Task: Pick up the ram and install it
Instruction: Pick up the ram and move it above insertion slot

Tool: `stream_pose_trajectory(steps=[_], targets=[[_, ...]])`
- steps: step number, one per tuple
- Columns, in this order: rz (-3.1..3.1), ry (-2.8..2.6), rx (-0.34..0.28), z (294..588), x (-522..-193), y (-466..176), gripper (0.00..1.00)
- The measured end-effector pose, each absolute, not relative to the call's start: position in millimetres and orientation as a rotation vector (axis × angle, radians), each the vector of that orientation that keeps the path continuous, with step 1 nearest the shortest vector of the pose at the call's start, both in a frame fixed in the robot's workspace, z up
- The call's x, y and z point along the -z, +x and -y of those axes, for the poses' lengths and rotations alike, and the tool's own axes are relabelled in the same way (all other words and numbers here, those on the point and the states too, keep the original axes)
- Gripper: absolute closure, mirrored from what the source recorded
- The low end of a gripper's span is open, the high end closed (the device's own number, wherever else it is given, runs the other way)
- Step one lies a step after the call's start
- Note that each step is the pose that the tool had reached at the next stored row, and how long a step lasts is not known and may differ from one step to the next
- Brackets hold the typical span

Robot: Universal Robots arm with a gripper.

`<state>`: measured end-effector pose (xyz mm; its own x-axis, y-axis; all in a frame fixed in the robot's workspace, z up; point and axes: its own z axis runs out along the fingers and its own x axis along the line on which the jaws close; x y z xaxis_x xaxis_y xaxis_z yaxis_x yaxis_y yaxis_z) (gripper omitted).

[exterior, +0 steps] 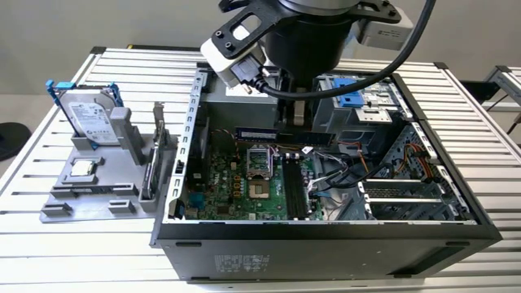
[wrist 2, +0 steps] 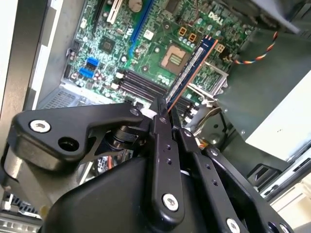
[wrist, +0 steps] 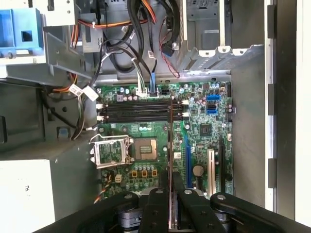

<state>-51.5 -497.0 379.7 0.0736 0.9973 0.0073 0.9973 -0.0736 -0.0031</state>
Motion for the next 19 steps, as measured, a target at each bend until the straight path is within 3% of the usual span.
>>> stream_pose_trajectory(steps=[19], targets=[[2.121, -2.308, 0.005, 496.3, -379.8, -35.8, 1.0]])
